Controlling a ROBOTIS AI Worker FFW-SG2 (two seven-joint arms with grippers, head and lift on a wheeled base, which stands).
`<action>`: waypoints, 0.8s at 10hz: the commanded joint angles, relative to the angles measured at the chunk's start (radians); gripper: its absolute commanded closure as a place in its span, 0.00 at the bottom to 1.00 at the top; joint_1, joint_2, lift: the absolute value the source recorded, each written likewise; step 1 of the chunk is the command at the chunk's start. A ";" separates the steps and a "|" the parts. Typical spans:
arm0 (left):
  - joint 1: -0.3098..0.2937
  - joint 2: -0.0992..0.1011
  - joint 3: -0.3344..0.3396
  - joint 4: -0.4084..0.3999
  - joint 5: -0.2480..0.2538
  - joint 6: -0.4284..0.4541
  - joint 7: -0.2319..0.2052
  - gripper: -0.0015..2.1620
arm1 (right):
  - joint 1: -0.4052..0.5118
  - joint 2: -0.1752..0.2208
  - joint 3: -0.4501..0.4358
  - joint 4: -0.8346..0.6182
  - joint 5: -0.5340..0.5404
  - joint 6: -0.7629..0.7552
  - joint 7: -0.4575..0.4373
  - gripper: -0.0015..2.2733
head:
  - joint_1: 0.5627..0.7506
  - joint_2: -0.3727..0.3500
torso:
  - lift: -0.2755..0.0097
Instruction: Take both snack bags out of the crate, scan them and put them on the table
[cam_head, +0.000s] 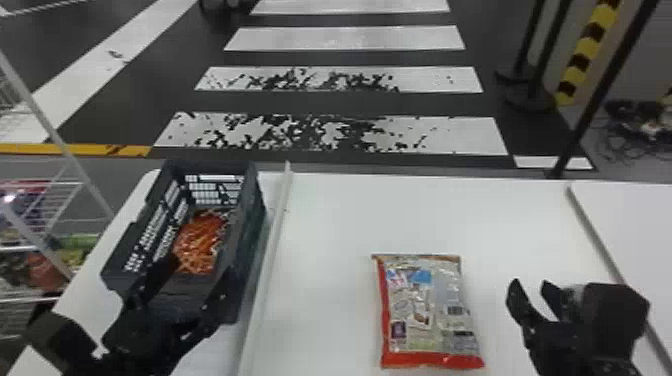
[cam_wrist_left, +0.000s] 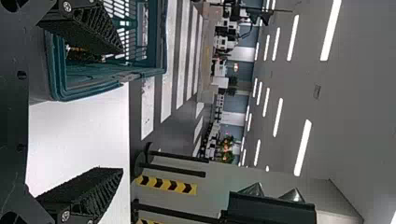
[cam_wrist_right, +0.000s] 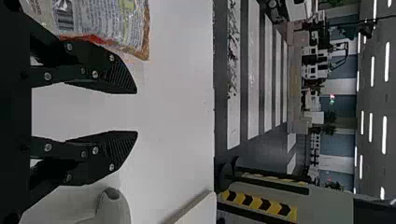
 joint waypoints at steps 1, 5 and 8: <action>0.000 -0.002 0.000 0.000 0.000 0.000 0.000 0.05 | 0.015 0.001 -0.057 -0.021 -0.006 0.000 0.000 0.03 | 0.70 0.57 | 0.64; -0.001 -0.003 0.002 0.003 0.000 0.000 0.000 0.05 | 0.023 0.001 -0.149 -0.033 0.019 0.079 0.005 0.03 | 0.70 0.42 | 0.64; -0.001 -0.002 0.000 0.003 0.000 0.000 0.000 0.05 | -0.011 0.001 -0.170 0.036 0.045 0.092 0.034 0.04 | 0.70 0.37 | 0.64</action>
